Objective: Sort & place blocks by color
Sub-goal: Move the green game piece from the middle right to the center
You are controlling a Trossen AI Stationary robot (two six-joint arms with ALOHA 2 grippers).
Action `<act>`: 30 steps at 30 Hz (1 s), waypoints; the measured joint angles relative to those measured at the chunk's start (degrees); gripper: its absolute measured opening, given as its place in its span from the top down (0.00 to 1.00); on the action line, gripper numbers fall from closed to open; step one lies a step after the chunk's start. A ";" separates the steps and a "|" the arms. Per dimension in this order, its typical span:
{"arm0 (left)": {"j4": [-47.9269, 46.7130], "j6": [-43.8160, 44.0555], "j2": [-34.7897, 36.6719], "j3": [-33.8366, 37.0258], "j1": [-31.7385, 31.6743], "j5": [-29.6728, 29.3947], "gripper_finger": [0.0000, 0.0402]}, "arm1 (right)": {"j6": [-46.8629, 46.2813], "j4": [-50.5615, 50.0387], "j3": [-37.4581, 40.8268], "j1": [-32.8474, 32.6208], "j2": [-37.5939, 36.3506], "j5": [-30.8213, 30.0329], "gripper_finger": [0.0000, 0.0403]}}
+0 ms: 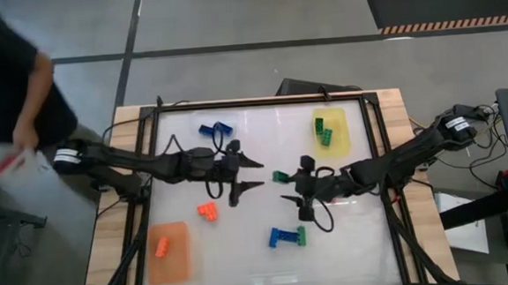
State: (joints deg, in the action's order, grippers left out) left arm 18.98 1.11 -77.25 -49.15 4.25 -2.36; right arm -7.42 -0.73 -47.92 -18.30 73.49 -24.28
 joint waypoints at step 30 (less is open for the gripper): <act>4.81 -0.60 -2.27 0.17 0.64 0.67 0.35 | 12.67 25.09 0.20 1.89 4.97 3.57 0.49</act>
State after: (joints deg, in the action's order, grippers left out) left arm 23.79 0.51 -79.52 -48.97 4.89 -1.69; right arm 5.26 24.36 -47.72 -16.41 78.46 -20.71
